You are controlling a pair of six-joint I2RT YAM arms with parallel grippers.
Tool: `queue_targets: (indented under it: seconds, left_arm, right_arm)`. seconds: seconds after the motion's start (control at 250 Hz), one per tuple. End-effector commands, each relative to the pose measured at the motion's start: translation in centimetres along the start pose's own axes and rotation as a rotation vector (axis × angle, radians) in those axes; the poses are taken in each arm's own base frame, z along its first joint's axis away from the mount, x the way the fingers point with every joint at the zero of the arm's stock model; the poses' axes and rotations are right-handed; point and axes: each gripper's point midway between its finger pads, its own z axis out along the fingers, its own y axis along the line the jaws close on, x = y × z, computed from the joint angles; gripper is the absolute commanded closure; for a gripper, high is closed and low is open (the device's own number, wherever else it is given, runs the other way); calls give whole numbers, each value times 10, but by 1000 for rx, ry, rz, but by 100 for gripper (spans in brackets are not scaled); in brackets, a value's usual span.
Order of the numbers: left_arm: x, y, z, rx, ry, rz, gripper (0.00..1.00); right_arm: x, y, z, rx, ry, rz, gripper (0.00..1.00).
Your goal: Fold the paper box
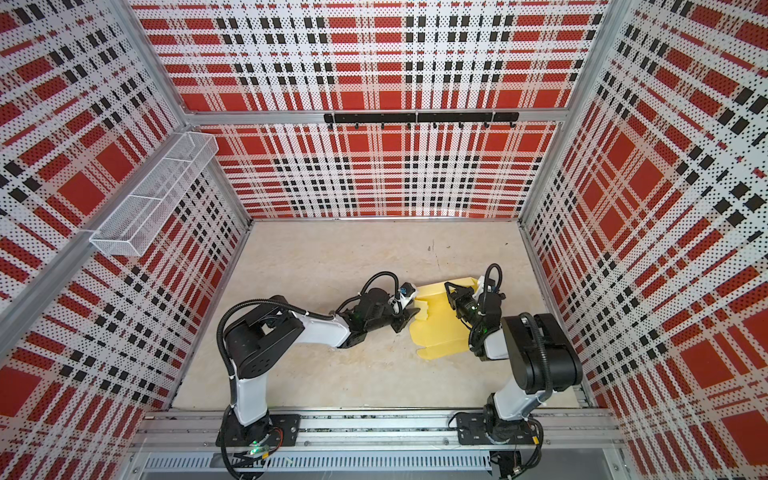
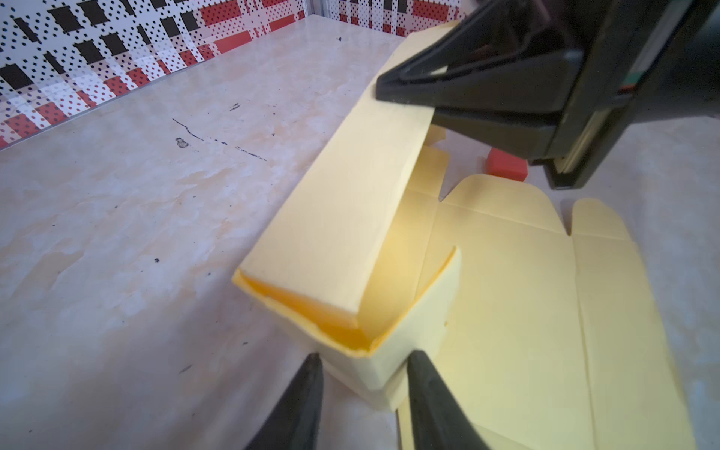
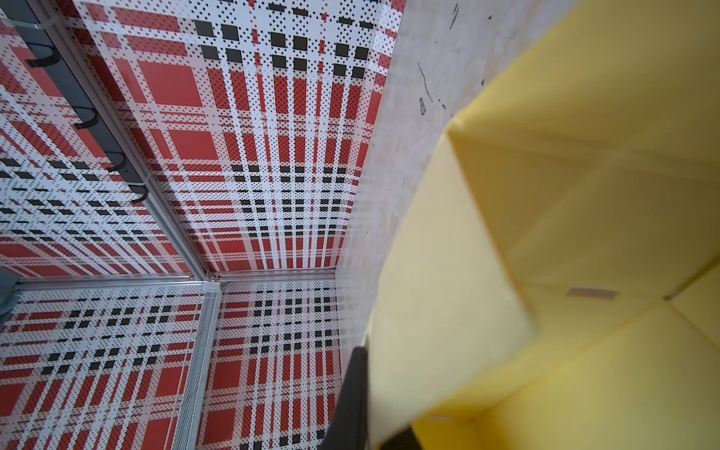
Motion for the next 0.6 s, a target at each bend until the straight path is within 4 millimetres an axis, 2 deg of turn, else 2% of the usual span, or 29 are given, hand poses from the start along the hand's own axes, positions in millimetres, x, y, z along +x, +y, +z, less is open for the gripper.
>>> queue_targets:
  seconds: [0.0, 0.132, 0.4, 0.596]
  left_arm:
    - [-14, 7, 9, -33, -46, -27, 67]
    - [-20, 17, 15, -87, -62, -41, 72]
    - [-31, 21, 23, -132, -84, -63, 76]
    - [-38, 24, 26, -142, -98, -79, 76]
  right_arm:
    - [3, -1, -7, 11, -21, -9, 100]
    - [2, -1, -11, 34, -33, -10, 100]
    - [0, 9, -20, 59, -53, -47, 100]
    - [5, 0, -16, 91, -38, -35, 99]
